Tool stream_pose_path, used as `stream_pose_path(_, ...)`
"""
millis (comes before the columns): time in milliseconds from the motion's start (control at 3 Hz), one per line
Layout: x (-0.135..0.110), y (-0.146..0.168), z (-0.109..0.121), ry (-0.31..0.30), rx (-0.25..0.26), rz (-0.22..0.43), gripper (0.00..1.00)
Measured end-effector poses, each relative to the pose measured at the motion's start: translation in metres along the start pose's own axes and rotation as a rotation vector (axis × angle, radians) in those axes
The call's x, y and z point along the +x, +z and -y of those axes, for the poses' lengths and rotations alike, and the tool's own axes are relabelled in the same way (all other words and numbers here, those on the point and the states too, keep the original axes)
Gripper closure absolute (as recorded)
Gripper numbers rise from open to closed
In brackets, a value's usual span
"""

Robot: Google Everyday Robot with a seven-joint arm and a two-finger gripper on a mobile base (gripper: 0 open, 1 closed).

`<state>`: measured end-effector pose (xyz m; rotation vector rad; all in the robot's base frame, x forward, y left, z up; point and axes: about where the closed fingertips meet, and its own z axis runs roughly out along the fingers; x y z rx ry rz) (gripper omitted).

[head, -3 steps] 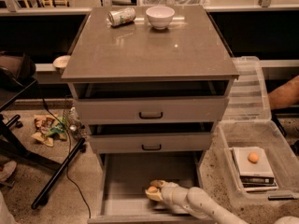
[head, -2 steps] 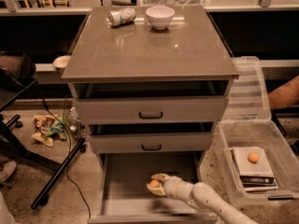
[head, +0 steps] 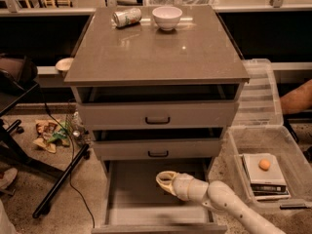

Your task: Pick orange from bottom drawer and place on counter

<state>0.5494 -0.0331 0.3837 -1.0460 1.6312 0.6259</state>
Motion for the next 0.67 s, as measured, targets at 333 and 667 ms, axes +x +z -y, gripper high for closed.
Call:
stream_pose_path(333, -0.024, -0.009, 0.000, -0.041, -0.005, 0.018, 1.00)
stream_pose_path(667, -0.036, -0.017, 0.000, -0.063, -0.012, 0.041, 1.00)
